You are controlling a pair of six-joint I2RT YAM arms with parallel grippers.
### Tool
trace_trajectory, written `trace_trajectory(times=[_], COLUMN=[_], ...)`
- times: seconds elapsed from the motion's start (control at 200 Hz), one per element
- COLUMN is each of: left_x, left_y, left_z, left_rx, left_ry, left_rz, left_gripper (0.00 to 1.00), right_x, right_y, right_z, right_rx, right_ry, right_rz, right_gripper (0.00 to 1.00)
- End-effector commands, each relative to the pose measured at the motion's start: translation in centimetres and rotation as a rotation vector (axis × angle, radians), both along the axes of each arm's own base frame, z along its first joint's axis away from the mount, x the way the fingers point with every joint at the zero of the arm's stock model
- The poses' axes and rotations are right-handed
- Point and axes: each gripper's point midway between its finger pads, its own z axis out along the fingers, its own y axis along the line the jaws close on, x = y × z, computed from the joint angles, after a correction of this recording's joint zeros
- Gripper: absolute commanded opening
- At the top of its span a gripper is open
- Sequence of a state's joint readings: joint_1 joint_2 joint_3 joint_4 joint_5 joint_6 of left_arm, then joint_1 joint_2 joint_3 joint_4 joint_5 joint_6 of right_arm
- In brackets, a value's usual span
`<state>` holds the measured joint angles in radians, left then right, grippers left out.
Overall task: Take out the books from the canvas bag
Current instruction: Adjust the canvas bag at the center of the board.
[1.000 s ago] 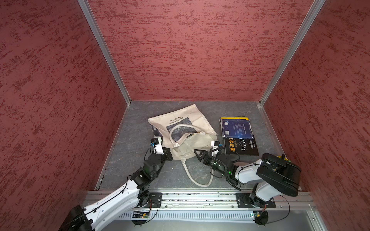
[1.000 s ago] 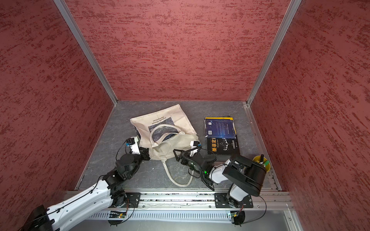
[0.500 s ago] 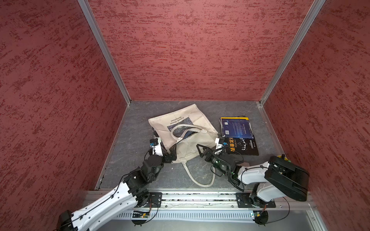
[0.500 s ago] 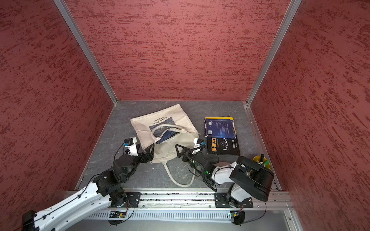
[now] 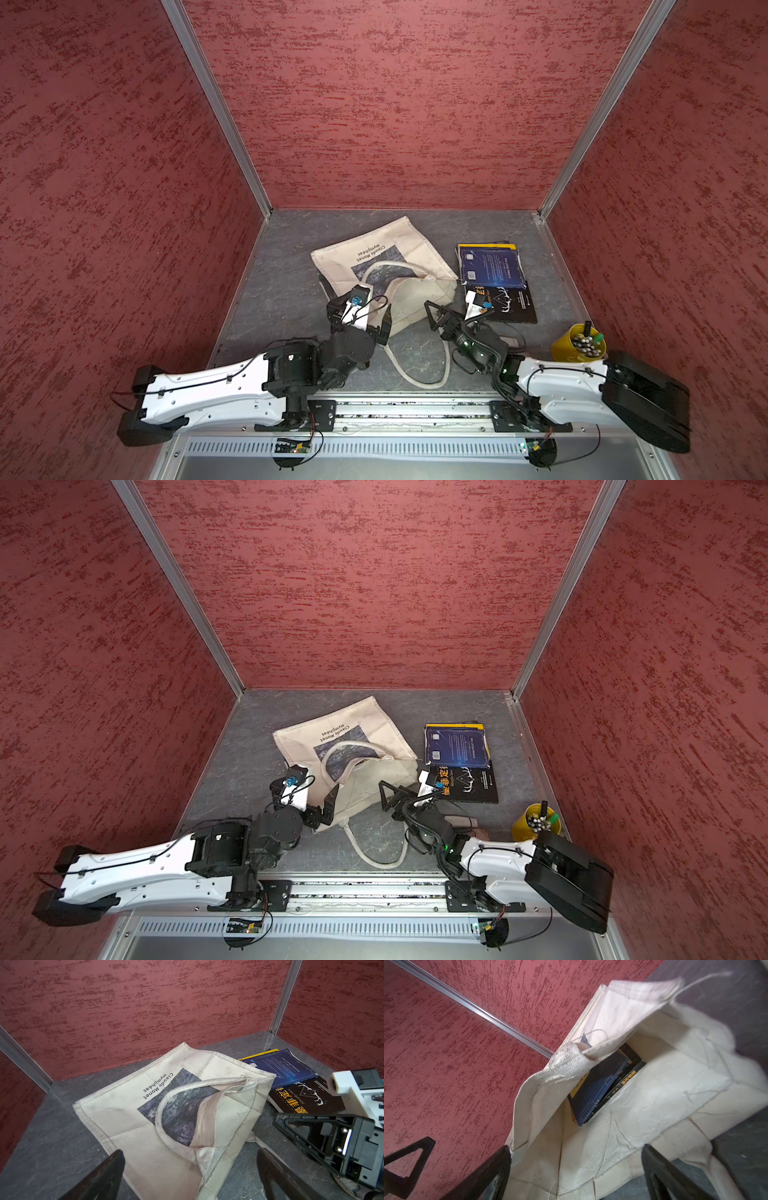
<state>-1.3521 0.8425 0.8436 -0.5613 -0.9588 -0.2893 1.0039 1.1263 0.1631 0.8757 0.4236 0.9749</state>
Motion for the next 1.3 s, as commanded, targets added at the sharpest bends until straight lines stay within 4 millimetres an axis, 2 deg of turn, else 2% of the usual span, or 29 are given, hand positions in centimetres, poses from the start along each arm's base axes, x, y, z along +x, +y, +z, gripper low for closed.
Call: trace_trajectory(times=[0.0,0.13,0.19,0.316,0.406,0.666,0.777,0.937,1.067,1.142,1.187,1.298], left_x=[-0.8,-0.9,-0.5,0.7,1.6,3.5,5.0,7.1,8.3,8.8,9.1,10.0], left_y=[-0.6,-2.5,-3.0,-3.7,-4.2,-6.1,-6.0,-6.1,-6.1,-5.9,-5.8,-5.8], left_z=[-2.9,-5.2,-5.9,-6.8,-7.0,-9.3,-10.5,-10.0,-10.2,-10.5,-10.4,-9.6], left_rx=[0.253,0.401,0.441,0.414,0.448,0.519,0.564,0.55,0.566,0.559,0.549,0.504], left_ry=[0.066,0.117,0.142,0.229,0.231,0.323,0.353,0.352,0.366,0.382,0.377,0.368], left_rz=[-0.105,-0.175,-0.186,-0.23,-0.252,-0.324,-0.297,-0.252,-0.22,-0.205,-0.188,-0.173], left_gripper=[1.0,1.0,1.0,1.0,1.0,1.0,1.0,1.0,1.0,0.94,0.85,0.69], right_x=[-0.2,-0.7,-0.7,-0.4,-0.1,0.1,0.2,0.1,-0.7,-1.3,-1.3,-0.6], right_y=[-1.8,-2.4,-2.6,-3.0,-3.3,-4.4,-4.2,-4.4,-6.1,-7.4,-7.8,-6.8], right_z=[-0.1,0.6,0.1,0.0,-0.2,-0.5,-0.4,-0.5,-2.0,-2.5,-2.5,-2.2], right_rx=[-0.022,0.015,0.016,-0.012,-0.037,0.028,0.023,0.062,0.185,0.266,0.261,0.117], right_ry=[-0.005,-0.006,0.04,0.066,0.09,0.12,0.136,0.147,0.178,0.147,0.133,0.149], right_rz=[-0.056,-0.051,-0.063,-0.092,-0.124,-0.181,-0.187,-0.191,-0.219,-0.224,-0.237,-0.242], right_gripper=[0.99,0.99,0.99,0.99,0.99,0.99,0.99,0.99,0.99,0.99,0.99,0.99])
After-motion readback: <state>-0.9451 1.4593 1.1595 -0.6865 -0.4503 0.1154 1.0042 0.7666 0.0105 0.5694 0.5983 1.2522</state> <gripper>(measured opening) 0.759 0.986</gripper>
